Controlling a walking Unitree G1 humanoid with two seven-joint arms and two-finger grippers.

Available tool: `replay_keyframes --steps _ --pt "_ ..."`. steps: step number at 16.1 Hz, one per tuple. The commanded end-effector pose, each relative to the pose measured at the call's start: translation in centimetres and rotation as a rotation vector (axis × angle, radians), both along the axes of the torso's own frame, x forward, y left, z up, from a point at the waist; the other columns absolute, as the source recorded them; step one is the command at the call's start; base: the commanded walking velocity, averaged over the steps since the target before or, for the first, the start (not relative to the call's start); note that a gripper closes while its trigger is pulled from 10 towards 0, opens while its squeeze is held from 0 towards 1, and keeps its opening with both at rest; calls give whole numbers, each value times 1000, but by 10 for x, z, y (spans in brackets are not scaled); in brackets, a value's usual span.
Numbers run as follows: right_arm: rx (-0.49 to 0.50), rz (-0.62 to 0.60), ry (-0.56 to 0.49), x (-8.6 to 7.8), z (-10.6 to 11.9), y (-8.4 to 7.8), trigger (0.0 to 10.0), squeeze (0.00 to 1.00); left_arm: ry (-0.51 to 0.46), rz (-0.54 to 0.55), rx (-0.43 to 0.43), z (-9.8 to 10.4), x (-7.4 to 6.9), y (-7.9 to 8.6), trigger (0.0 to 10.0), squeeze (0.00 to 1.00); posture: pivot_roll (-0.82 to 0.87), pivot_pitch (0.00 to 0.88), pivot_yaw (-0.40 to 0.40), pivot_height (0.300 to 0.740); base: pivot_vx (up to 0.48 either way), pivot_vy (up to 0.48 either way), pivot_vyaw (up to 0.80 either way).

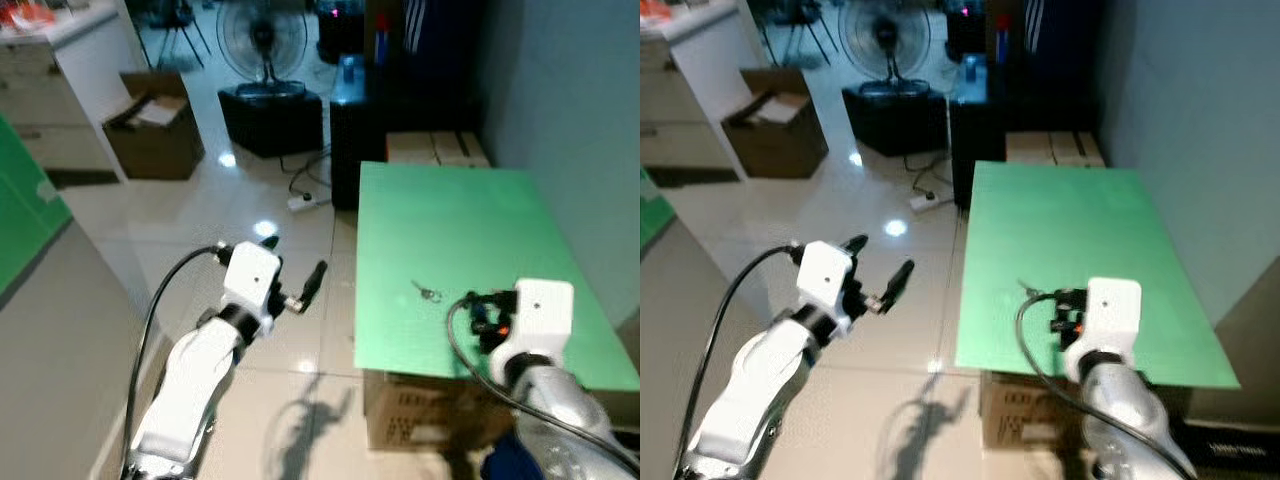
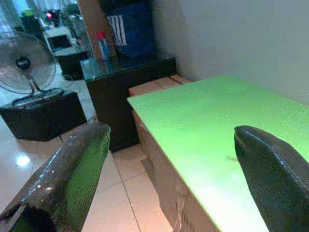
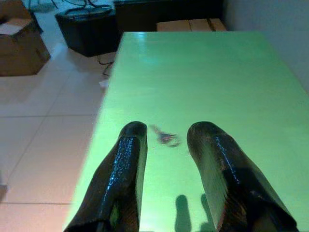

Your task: Hang keys on a hook

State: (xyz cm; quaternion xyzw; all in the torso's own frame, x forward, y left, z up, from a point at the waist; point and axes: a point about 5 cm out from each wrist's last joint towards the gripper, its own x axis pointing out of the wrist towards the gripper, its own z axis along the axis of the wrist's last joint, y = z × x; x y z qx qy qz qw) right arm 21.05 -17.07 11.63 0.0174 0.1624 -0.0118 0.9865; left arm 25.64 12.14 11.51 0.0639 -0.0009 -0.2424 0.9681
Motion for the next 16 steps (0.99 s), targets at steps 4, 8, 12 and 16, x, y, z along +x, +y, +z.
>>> replay_keyframes --steps 4,8,12,16 --pt "-14 -25 -9 -1 2 -4 10000 0 -68 -41 32 7 0 -6 10000 0 -101 0 65 740 0 -240 -800" --pt "-34 -29 -2 -1 0 -5 10000 0 -70 -43 19 7 0 -7 10000 0 -105 0 66 740 0 -360 -600" --pt "-72 -2 -2 3 1 -6 10000 0 -69 4 12 8 4 -4 10000 0 -101 0 58 740 0 0 0" --pt "-118 20 -55 11 8 -7 10000 0 -92 60 -22 13 9 -1 10000 0 -101 0 51 740 0 0 0"
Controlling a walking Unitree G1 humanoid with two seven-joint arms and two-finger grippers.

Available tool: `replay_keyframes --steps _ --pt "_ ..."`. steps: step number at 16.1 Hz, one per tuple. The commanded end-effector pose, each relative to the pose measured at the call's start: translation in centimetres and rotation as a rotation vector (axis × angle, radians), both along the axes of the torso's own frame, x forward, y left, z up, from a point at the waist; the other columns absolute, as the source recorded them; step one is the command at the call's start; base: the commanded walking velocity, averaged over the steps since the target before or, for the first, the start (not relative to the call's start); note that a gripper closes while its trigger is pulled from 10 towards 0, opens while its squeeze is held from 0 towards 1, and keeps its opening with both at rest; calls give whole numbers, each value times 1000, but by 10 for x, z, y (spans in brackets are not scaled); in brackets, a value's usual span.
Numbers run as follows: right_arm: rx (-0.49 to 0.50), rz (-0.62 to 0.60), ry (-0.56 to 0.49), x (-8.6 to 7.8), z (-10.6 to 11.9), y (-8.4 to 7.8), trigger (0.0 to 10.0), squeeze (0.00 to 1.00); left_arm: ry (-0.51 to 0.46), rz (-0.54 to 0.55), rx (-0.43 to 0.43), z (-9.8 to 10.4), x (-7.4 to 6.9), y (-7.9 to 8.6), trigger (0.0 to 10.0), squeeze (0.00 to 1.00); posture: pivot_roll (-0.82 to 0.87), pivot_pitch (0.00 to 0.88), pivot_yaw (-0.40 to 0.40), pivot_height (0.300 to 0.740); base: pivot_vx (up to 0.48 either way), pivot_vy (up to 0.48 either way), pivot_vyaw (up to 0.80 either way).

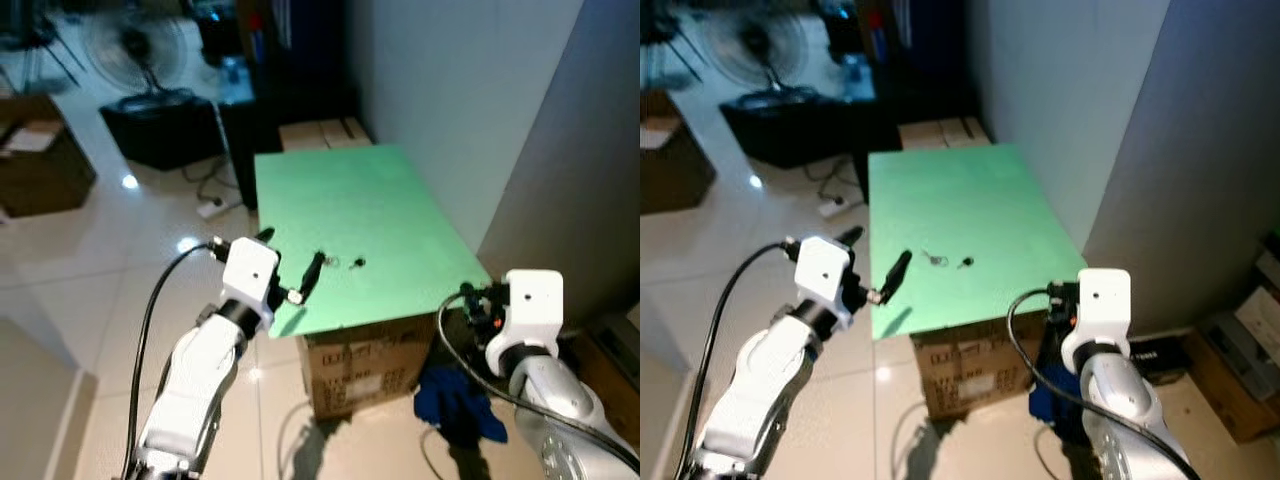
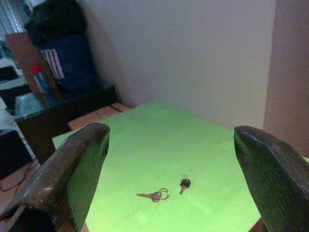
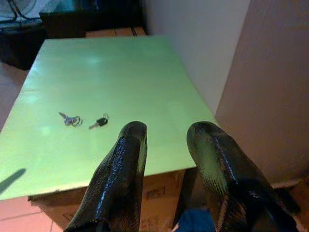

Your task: Hang keys on a hook

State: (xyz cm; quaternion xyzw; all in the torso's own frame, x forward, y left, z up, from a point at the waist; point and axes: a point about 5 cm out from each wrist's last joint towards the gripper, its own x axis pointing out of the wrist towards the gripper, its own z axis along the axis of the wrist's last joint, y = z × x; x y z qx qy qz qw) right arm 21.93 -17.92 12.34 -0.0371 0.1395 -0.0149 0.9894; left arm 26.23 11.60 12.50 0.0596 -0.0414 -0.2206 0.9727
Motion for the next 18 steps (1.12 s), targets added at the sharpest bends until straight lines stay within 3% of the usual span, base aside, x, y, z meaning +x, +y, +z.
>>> replay_keyframes --steps 1,6,10,15,18 --pt "-38 10 -19 5 2 0 10000 0 -11 39 18 2 4 6 10000 0 -101 0 50 740 0 0 0" --pt "-72 45 -32 8 4 0 10000 0 -30 39 -10 6 5 7 10000 0 -102 0 52 740 133 0 0" --pt "-74 72 -35 9 2 4 10000 0 -40 14 -30 9 4 4 10000 0 -100 0 51 740 409 0 722" --pt "-36 149 -58 12 1 14 10000 0 -30 -12 -30 7 1 2 10000 0 -98 0 50 740 408 -249 0" --pt "-17 128 -43 12 -2 12 10000 0 -29 -15 -34 7 1 2 10000 0 -95 0 49 740 400 -261 0"
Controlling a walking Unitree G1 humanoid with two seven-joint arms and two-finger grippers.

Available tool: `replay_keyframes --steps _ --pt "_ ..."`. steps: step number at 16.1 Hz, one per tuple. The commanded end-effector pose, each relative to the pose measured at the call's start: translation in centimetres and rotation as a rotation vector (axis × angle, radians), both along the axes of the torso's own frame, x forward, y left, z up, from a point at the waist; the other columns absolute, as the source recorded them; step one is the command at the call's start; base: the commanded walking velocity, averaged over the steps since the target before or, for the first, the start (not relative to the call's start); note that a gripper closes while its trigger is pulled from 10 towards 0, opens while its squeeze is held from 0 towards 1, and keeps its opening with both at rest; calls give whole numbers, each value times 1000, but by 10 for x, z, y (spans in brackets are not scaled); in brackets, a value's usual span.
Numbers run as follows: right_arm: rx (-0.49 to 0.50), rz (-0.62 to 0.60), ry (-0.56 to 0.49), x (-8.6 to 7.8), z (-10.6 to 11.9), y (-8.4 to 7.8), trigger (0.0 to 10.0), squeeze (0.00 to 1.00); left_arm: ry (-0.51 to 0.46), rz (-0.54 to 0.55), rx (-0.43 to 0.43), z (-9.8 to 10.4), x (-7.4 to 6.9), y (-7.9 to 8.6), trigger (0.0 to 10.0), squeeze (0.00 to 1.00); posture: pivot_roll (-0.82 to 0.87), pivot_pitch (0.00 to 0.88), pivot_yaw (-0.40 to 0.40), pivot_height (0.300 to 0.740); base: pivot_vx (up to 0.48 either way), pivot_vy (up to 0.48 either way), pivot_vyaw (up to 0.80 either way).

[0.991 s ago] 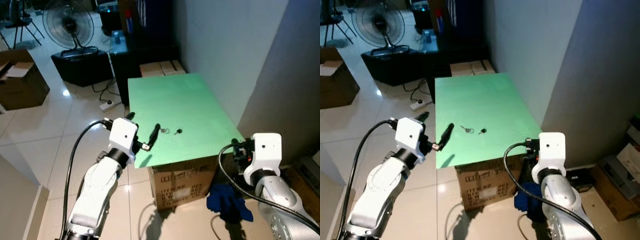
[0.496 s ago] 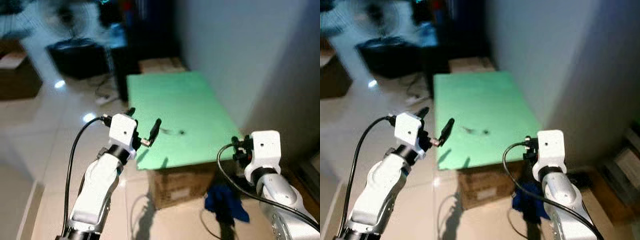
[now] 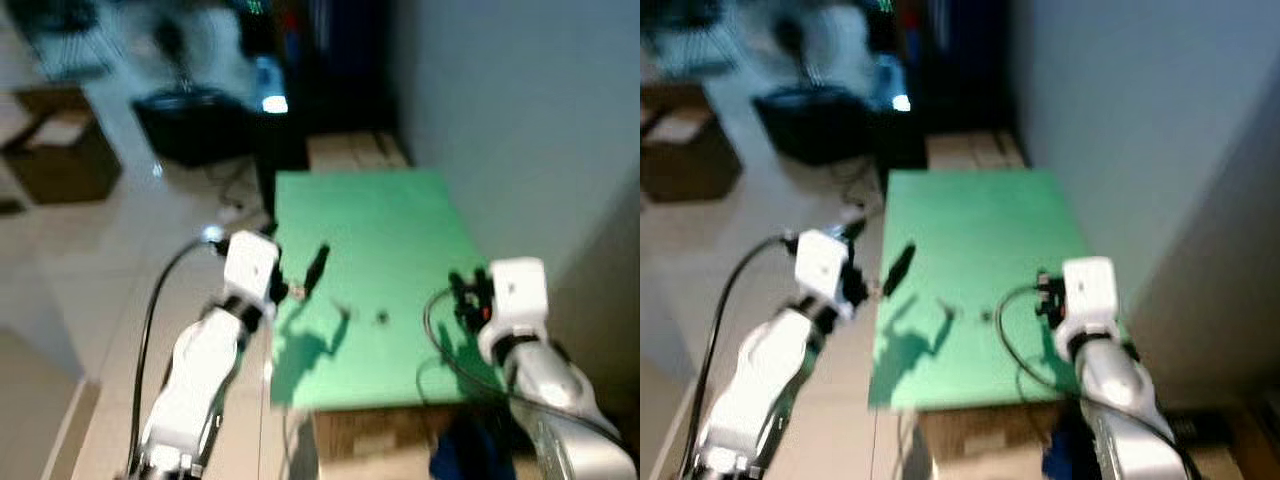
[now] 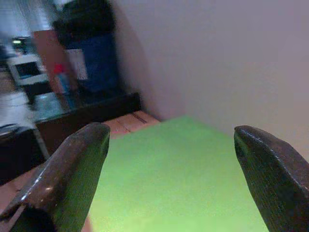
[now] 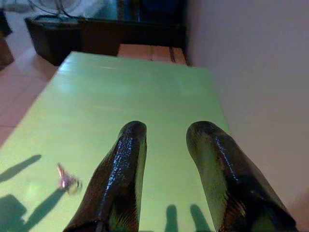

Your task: Hang keys on a hook

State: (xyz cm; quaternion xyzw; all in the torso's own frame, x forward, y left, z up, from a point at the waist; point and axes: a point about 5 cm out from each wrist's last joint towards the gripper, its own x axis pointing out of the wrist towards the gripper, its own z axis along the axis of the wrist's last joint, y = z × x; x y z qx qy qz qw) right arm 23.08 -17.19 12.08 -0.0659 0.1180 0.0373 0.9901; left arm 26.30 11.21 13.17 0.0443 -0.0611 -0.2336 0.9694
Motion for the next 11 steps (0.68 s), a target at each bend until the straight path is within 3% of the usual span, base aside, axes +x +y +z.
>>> replay_keyframes --steps 1,6,11 --pt "26 25 6 0 -2 5 10000 0 4 10 3 0 -1 6 10000 0 -96 0 49 740 394 -262 0" --pt "66 110 91 -10 -19 10 10000 0 61 -97 37 -10 -10 0 10000 0 -90 0 54 740 0 0 0" --pt "72 123 116 -8 -24 10 10000 0 60 -93 48 -8 -8 4 10000 0 -82 0 60 740 0 0 0"
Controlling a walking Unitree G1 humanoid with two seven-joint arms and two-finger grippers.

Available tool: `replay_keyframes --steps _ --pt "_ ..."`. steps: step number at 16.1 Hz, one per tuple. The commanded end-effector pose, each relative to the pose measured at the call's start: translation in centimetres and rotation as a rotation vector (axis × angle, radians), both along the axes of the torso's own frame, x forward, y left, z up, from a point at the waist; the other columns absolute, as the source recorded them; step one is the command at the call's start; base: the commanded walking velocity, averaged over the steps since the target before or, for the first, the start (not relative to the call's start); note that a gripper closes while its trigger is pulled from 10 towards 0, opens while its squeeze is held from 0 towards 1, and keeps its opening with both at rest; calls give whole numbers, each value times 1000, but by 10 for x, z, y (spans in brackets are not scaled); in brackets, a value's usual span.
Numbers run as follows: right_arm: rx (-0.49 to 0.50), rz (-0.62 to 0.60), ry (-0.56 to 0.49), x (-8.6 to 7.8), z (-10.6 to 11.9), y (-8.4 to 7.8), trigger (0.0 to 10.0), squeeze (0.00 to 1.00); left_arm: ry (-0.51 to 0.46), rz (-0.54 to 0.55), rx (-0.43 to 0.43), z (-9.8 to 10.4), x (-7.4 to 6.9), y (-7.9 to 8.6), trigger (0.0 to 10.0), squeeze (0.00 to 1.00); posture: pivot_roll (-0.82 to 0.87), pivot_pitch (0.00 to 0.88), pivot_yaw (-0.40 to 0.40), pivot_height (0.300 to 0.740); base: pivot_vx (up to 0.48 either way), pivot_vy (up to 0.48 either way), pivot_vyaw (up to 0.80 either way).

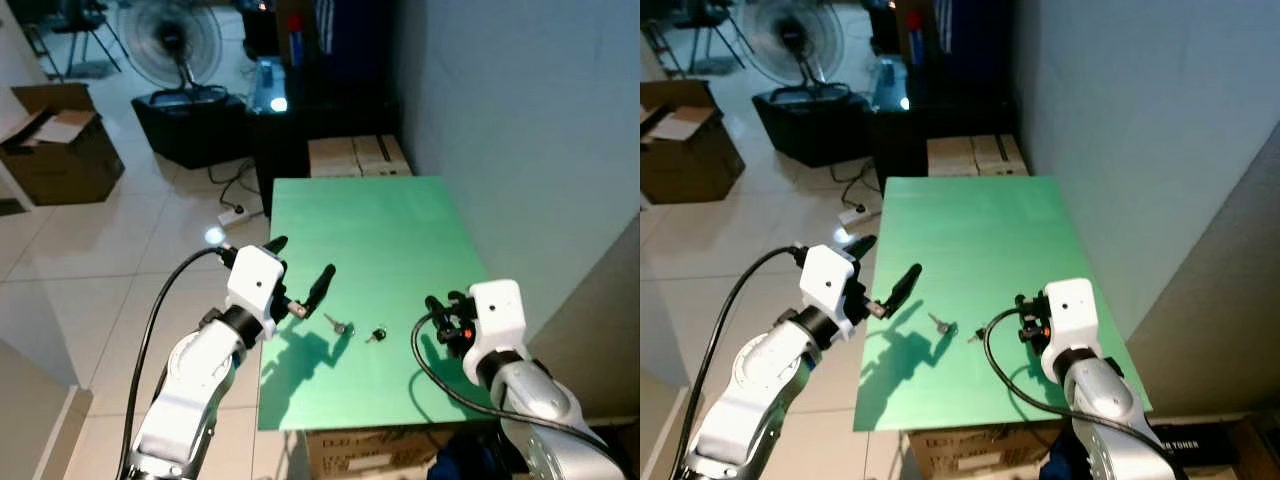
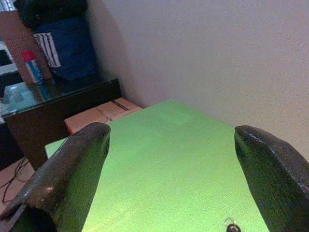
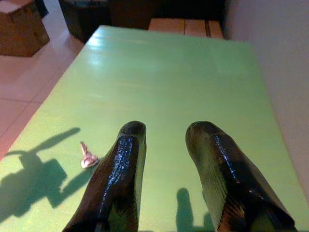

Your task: Hang keys on a hook

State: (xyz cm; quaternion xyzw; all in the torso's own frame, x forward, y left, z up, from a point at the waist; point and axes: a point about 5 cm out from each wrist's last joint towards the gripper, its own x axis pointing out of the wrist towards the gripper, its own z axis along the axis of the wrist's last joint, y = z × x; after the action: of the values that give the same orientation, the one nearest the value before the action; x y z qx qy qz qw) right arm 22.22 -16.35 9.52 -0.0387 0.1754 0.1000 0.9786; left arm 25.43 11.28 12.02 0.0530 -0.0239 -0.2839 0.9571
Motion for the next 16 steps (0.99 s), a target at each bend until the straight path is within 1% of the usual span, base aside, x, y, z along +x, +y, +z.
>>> replay_keyframes --steps 1,2,3,5,6,8,9,10,11,12,14,16 --pt "15 8 53 1 -8 1 10000 0 -4 2 0 4 2 3 10000 0 -83 0 61 740 0 0 0" --pt "-5 39 102 3 -18 1 10000 0 -2 -25 0 4 2 2 10000 0 -86 0 70 740 0 0 0" --pt "-7 84 143 9 -29 3 10000 0 24 -68 16 0 0 -1 10000 0 -90 0 81 740 0 0 0" --pt "6 211 201 24 -45 15 10000 0 37 -107 35 -2 -2 -1 10000 0 -91 0 91 740 0 0 0" --pt "15 290 249 34 -54 25 10000 1000 36 -116 38 -1 -2 0 10000 0 -82 0 93 740 0 0 0" --pt "24 367 274 49 -60 40 10000 1000 25 -111 41 3 0 5 10000 0 -58 0 84 740 0 0 0" --pt "29 373 276 57 -62 46 10000 1000 24 -104 49 4 0 9 10000 0 -43 0 78 740 0 0 0" --pt "12 360 274 62 -64 46 10000 1000 26 -103 54 4 -1 11 10000 0 -36 0 76 740 0 0 0" --pt "-20 328 261 71 -66 45 10000 1000 34 -98 67 4 -2 14 10000 0 -23 0 70 740 0 0 0" --pt "-57 259 231 84 -65 38 10000 1000 54 -67 104 1 -3 19 10000 0 -2 0 60 740 0 0 0" --pt "-49 219 241 93 -64 28 10000 1000 29 -30 102 5 -1 23 10000 0 18 34 48 740 0 0 0" --pt "-66 212 267 95 -67 20 10000 1000 29 -50 91 8 0 24 10000 0 26 58 39 740 0 0 0"
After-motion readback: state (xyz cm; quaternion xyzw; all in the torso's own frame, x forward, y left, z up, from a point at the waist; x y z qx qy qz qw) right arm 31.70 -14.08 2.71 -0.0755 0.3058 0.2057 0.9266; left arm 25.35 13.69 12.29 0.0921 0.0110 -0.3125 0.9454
